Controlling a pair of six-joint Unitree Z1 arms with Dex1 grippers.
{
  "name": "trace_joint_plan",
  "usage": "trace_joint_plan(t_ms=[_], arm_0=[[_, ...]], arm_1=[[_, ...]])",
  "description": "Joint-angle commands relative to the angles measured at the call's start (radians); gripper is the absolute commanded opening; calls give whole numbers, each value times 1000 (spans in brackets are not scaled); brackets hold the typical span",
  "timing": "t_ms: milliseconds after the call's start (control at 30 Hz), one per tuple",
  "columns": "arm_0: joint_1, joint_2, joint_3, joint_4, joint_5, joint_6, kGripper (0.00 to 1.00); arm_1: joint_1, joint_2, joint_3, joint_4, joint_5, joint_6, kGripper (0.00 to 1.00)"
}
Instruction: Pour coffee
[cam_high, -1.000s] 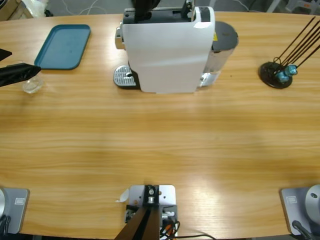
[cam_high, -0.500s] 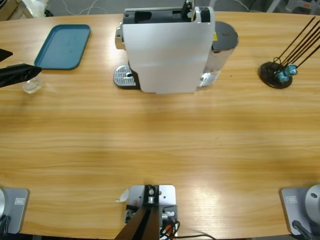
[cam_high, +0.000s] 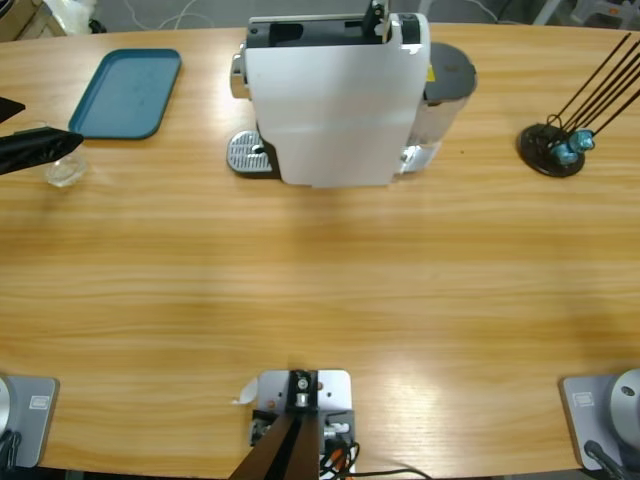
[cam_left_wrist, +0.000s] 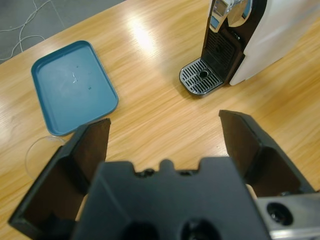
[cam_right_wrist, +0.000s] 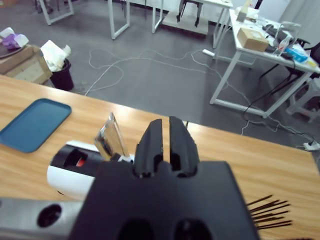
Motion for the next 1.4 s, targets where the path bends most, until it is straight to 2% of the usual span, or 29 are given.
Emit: trace_joint_plan(t_ms=[33,100,367,633,1067,1400], arm_0=[[-7,-4,35,-8,-8,11,945],[-9,-4,35,-8,-8,11,945],[-10,0,35,-8,-8,11,945],[-12,8,35,-8,-9,11,945],[-17,15,35,-8,-9,11,945],[-17,23,35,-8,-9,11,945]], arm_1=[[22,3,258,-147,-10,26,0],[22,18,267,-147,-12,23,0],[22,137,160,-157,-20,-140,0],[22,195,102,-157,-42,-201,0],[26,264,15,-157,-48,-247,0],[64,346,-14,-168,-15,-244,0]])
